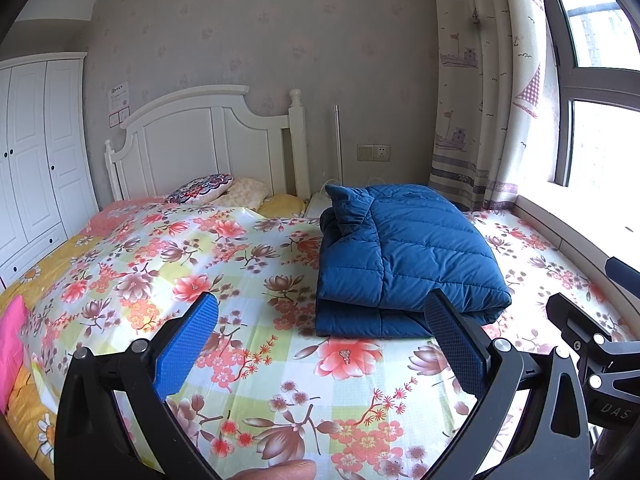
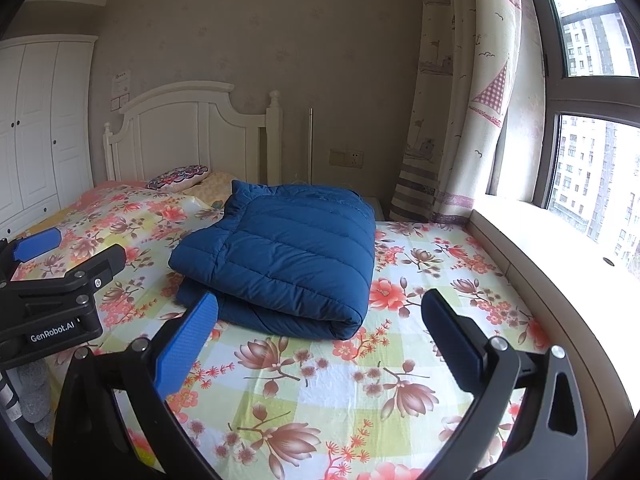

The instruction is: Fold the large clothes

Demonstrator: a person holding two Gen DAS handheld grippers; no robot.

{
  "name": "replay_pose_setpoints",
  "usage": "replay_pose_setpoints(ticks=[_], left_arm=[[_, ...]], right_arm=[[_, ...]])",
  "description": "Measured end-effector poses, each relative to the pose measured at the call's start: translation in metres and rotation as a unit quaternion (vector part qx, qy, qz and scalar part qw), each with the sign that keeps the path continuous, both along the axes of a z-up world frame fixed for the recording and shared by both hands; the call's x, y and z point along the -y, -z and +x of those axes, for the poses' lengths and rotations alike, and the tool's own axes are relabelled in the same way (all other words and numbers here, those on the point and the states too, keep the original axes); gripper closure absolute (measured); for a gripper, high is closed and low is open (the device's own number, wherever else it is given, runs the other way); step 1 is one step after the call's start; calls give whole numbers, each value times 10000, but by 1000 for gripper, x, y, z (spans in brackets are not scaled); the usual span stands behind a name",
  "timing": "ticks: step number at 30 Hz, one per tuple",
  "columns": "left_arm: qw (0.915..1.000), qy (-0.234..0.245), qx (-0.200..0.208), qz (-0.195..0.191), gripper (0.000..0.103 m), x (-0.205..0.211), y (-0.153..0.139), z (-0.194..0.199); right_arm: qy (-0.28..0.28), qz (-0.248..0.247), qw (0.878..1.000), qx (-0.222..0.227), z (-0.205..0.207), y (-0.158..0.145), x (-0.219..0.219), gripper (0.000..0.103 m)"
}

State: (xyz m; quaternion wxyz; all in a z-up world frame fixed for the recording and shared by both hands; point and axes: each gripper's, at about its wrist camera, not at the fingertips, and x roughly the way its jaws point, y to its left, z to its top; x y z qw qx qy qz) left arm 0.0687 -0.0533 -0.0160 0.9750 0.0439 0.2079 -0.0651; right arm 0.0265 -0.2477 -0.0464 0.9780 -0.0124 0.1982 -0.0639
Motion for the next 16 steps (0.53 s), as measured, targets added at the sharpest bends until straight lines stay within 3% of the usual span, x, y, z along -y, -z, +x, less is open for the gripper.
replay_pose_setpoints(ticks=[6,9,12,16], left_arm=[[9992,339,-151,-123,4,4,8,0],[9992,226,-270,-213,4,2,20,9],[9936,466,-1007,-221,4,-8,34,42],[9863,120,-1646,-30,4,-60,42,117]], right_arm=[[-85,-20,9999,-101,4,6,-4,2],[-112,-23,9997,-229,10,15,-4,2],[-131,94,9989,-449,22,29,5,2],[-99,388,9962,-769,40,30,44,3]])
